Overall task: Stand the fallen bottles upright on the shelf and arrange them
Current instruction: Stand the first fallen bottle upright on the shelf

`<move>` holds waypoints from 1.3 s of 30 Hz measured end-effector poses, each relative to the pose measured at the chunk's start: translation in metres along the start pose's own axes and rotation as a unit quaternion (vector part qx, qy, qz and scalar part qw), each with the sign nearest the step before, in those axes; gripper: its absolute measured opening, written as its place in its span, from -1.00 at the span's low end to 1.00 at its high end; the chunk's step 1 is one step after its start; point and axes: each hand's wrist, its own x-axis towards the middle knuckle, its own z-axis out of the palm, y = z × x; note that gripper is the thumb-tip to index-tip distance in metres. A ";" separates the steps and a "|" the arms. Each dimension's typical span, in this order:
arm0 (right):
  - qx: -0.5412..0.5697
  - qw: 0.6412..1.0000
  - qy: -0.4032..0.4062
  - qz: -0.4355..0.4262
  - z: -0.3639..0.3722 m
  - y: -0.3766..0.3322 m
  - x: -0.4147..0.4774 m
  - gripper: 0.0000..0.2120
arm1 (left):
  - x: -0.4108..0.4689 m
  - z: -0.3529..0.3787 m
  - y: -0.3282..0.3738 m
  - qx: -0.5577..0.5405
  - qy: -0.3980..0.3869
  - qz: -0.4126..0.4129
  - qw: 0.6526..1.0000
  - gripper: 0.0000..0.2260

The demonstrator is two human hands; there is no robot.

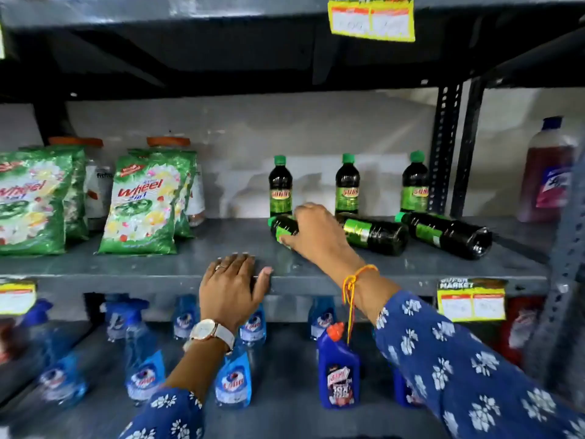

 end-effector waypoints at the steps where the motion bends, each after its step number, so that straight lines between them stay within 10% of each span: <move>1: -0.001 1.000 -0.018 0.018 0.006 -0.003 0.004 -0.51 | -0.006 0.003 -0.001 -0.011 0.005 0.005 1.000 -0.57; 7: -0.136 0.976 -0.125 0.118 0.055 -0.019 0.013 -0.32 | -0.036 0.012 -0.008 0.013 0.014 0.006 1.000 -0.61; 12: -0.106 0.978 -0.111 0.140 0.073 -0.025 0.023 -0.54 | -0.039 0.013 -0.021 0.017 0.038 0.006 0.999 -0.56; 16: 0.130 0.980 -0.023 0.152 0.066 -0.014 0.016 -0.50 | -0.040 0.016 -0.025 0.014 0.040 0.003 0.999 -0.55; 20: 0.509 0.850 0.056 0.124 0.069 -0.010 0.009 -0.74 | -0.039 0.020 -0.024 0.011 0.034 0.006 0.999 -0.56; 24: 0.598 0.794 0.014 0.113 0.075 -0.004 0.012 -0.74 | -0.035 0.022 -0.023 0.009 0.028 0.000 1.000 -0.56; 33: 0.589 0.793 -0.050 0.148 0.077 0.007 0.014 -0.58 | -0.029 0.021 -0.026 -0.006 0.023 -0.014 1.000 -0.52; 39: 0.420 0.890 -0.046 0.173 0.081 0.001 0.008 -0.32 | -0.033 0.019 -0.025 -0.007 0.014 -0.020 1.000 -0.53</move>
